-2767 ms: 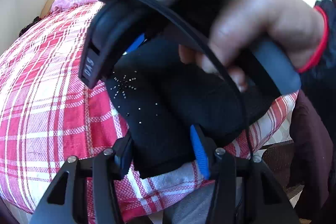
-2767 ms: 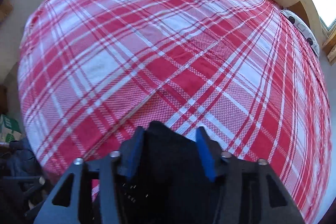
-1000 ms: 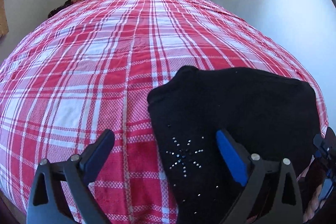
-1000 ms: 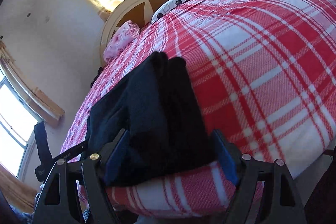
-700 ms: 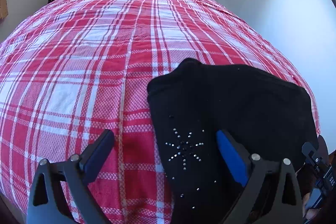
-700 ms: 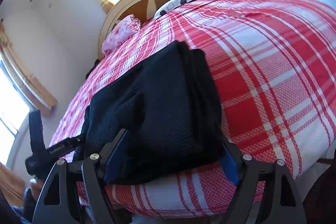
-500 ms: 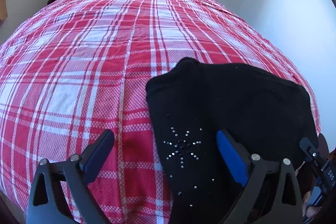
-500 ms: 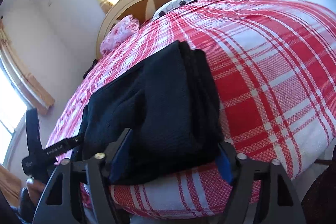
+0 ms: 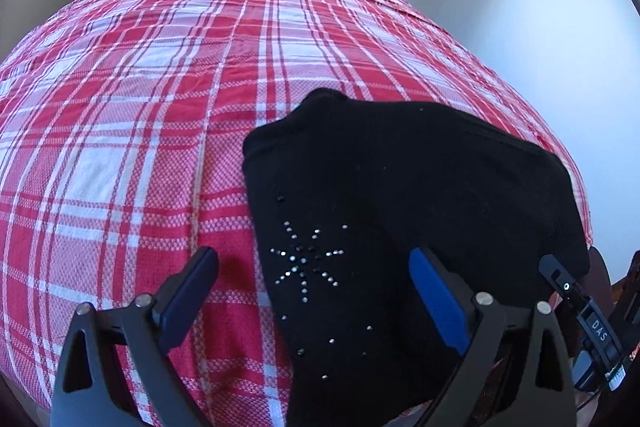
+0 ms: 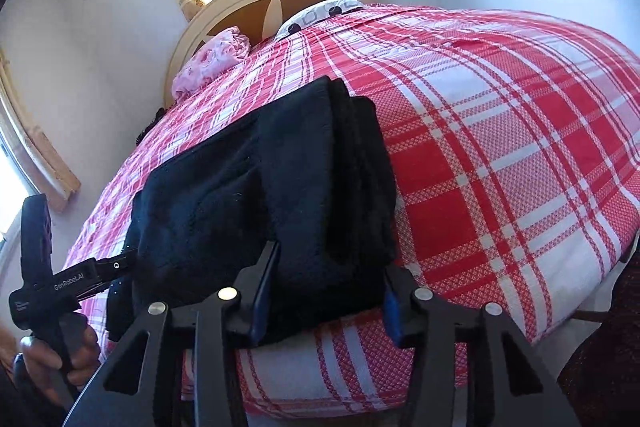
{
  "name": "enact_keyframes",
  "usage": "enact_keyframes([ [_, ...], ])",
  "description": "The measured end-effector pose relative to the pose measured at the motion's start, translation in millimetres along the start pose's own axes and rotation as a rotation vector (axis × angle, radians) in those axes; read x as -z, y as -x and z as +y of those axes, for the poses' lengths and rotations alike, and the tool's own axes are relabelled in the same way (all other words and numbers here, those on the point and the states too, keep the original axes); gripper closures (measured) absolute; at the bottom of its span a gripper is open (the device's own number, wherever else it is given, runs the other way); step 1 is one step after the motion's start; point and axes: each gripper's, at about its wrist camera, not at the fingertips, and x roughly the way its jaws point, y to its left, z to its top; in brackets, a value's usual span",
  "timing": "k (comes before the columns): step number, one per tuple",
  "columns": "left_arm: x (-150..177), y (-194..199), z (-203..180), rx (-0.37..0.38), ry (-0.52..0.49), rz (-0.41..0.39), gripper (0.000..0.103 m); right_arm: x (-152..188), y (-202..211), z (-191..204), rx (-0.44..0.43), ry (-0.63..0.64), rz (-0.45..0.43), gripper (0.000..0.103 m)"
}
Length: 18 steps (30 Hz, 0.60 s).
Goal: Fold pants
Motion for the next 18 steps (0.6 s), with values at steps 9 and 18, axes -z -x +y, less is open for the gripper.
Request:
enact_keyframes([
  [9,8.5,5.1,28.7,0.238,0.140,0.037,0.009,1.3,2.6,-13.2,-0.065,-0.081,-0.012,0.056],
  [18,17.8,11.9,7.2,0.165,0.042,0.009,0.024,3.1,2.8,-17.3,-0.096,-0.091,-0.023,0.055],
])
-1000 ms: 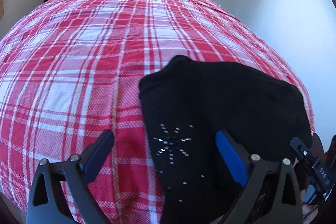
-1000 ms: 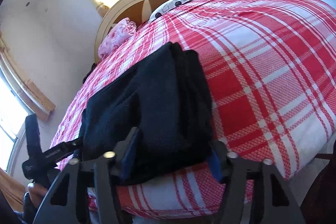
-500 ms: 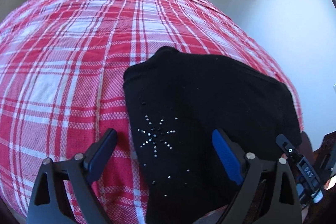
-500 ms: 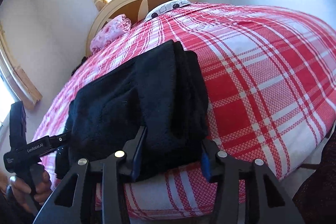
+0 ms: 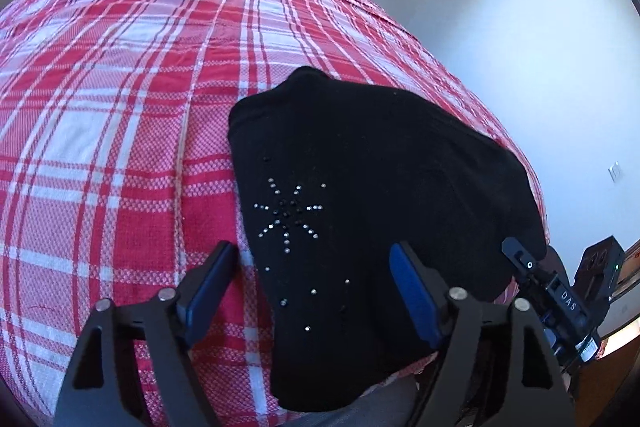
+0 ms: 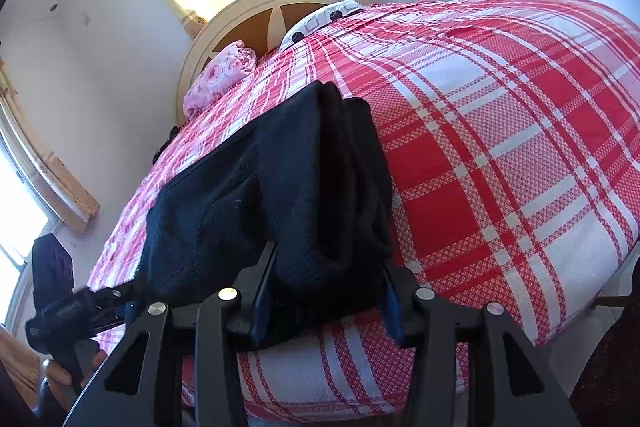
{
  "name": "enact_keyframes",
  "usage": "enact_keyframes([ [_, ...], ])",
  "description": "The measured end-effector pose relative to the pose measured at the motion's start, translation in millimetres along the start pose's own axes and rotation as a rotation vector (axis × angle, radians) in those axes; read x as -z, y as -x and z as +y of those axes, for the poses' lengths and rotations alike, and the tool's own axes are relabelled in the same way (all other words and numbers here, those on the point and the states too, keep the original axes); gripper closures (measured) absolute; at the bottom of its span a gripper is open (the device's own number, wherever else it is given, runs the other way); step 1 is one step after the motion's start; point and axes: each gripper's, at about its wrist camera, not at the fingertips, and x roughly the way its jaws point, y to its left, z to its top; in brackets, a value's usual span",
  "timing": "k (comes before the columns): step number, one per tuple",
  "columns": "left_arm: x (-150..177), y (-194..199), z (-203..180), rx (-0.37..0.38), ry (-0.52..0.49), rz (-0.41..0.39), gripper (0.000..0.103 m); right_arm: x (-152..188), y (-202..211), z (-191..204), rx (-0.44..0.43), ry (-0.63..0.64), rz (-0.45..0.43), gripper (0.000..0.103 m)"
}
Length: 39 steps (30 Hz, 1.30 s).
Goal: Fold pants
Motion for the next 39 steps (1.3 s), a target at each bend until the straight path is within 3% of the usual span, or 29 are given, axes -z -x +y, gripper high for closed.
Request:
enact_keyframes([
  [4,-0.8,2.9,1.9,0.004,0.022,0.012,0.024,0.5,1.3,-1.5,-0.006,-0.010,-0.004,0.055],
  [9,6.7,3.5,-14.3,-0.039,-0.039,0.004,0.028,1.5,2.3,2.1,0.026,0.014,-0.012,0.056],
  [11,5.9,6.8,-14.2,-0.012,-0.031,0.005,0.041,2.6,2.0,8.0,0.053,0.045,-0.015,0.057],
  [12,5.1,7.6,-11.8,0.025,-0.015,0.013,0.060,3.5,2.2,10.5,0.065,0.062,-0.017,0.057],
  [13,4.2,6.2,-9.9,0.055,0.002,0.027,0.074,4.2,2.3,12.2,0.073,0.071,-0.019,0.058],
  [18,3.9,1.0,-5.8,0.076,0.034,0.038,0.076,5.3,4.0,16.7,0.099,0.106,-0.019,0.063],
  [22,2.2,4.4,-11.0,0.050,-0.008,0.016,0.080,5.6,5.1,21.1,0.107,0.136,-0.016,0.068],
  [29,-7.7,21.3,-14.9,-0.010,-0.063,-0.086,0.082,10.2,16.3,47.5,0.153,0.267,-0.050,0.070],
  [35,-12.5,24.2,-13.5,-0.074,-0.096,-0.109,0.083,15.0,16.5,53.8,0.137,0.272,-0.043,0.070],
  [39,-9.5,22.6,-13.9,-0.082,-0.107,-0.101,0.083,15.0,12.3,39.2,0.095,0.175,-0.018,0.068],
])
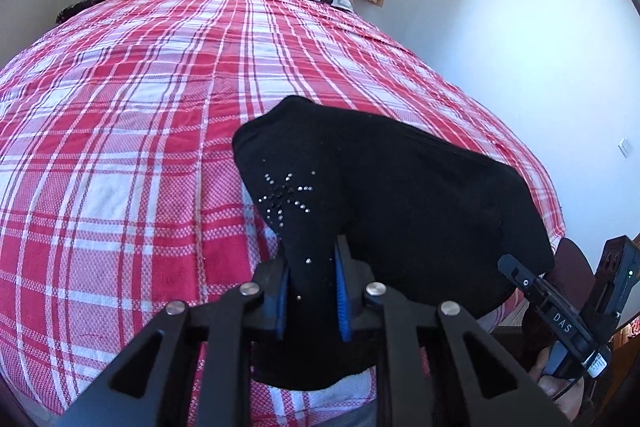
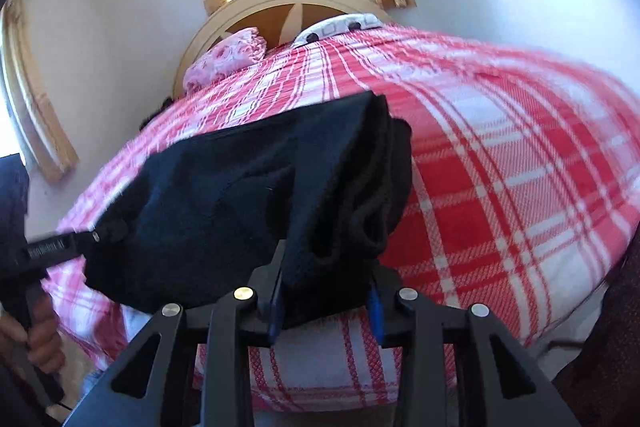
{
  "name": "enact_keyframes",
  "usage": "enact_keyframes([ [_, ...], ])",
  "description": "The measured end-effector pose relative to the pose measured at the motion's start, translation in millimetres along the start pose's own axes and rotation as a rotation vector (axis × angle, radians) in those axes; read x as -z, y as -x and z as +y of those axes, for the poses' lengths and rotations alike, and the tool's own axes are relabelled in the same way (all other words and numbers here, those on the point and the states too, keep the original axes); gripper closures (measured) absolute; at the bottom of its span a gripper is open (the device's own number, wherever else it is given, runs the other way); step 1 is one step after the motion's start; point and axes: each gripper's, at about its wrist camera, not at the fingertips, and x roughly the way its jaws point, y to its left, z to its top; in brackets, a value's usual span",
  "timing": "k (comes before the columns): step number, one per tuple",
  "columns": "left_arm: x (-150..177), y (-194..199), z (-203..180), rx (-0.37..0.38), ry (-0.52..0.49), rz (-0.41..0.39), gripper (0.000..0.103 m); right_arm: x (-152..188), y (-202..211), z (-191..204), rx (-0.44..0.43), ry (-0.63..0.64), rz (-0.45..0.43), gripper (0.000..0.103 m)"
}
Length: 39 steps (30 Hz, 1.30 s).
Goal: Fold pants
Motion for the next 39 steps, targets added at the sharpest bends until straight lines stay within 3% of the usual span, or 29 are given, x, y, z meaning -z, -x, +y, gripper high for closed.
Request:
enact_keyframes([
  [3,-5.4,3.2,-1.9,-0.003,-0.014,-0.019,0.084,0.1,-1.2,-4.6,-0.016,-0.034,0.009,0.069],
  [8,-19.4,9.5,1.4,-0.035,-0.021,-0.074,0.085,-6.7,8.6,27.7,0.055,0.134,-0.037,0.070],
  [20,-41.3,8.0,32.4,-0.142,-0.005,-0.078,0.088,-48.0,3.5,79.2,-0.038,0.235,-0.096,0.071],
  [25,-36.6,1.9,51.0,-0.081,0.045,-0.033,0.088,-49.1,1.6,90.0,-0.017,0.282,-0.098,0.071],
  [30,-24.1,0.6,45.5,-0.044,0.008,-0.031,0.087,-36.0,0.9,75.8,-0.004,0.239,-0.054,0.071],
  [32,-21.3,-4.7,48.0,-0.043,0.018,0.002,0.074,-28.9,-1.0,70.1,0.010,0.229,-0.039,0.071],
  [34,-22.6,-10.9,54.3,-0.037,0.051,0.032,0.047,-24.9,-4.6,61.7,0.007,0.197,-0.024,0.071],
  [36,-24.5,-17.1,61.4,-0.045,0.088,0.051,0.039,-22.4,-8.7,54.0,-0.004,0.158,-0.010,0.071],
  [39,-24.8,-26.9,68.5,-0.025,0.142,0.086,0.038,-21.4,-10.2,52.2,-0.011,0.153,-0.008,0.071],
])
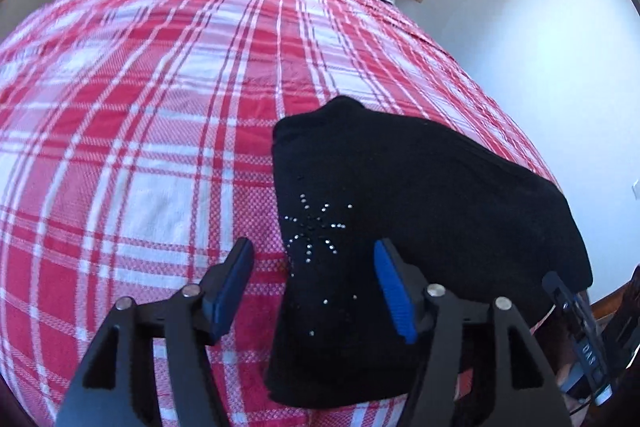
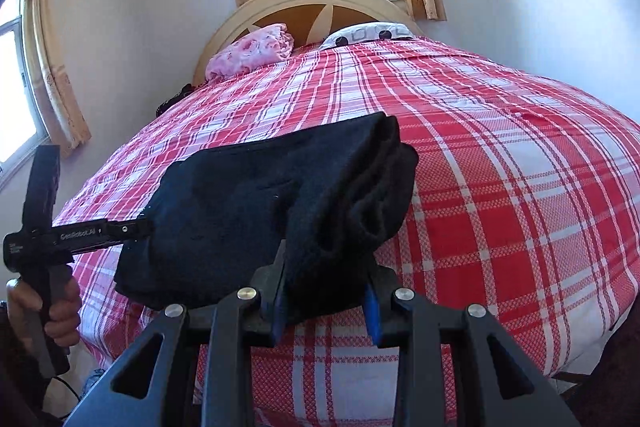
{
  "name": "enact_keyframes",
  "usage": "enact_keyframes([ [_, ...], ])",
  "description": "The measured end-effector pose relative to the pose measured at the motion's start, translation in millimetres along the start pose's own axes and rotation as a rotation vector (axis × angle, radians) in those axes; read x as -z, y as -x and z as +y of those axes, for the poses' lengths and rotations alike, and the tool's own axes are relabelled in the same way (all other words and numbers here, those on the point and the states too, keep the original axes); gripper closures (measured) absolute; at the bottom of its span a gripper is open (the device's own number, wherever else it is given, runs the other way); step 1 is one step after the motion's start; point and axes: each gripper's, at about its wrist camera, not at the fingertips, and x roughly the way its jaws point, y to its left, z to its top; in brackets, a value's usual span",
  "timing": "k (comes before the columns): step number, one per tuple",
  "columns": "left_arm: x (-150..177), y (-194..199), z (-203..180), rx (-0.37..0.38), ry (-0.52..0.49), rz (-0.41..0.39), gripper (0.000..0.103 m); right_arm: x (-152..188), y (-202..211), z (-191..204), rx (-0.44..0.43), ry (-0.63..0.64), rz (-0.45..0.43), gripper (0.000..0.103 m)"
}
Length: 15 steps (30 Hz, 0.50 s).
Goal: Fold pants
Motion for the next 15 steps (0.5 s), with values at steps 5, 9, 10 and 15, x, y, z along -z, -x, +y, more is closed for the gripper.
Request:
enact_keyframes([
  [5,6.1,-11.0,-10.5,0.043,0.003,0.021,0.069,1.1,-2.2,-2.9,-0.006,-0.007,0.007,0.071],
  [9,5.9,-1.8,-16.4,0.045,-0.028,-0.015,0.083,1.0,-3.4,-2.3,0.001,-0.011,0.012,0.071],
  [10,3.9,1.0,-15.3,0.053,-0.016,-0.024,0.083,-0.4,-3.0,-1.3,0.002,-0.007,0.012,0.071],
  [15,-3.6,21.7,-20.1,0.011,-0.065,-0.111,0.085,-19.1,4.5,17.5,0.007,0.066,-0.025,0.071],
])
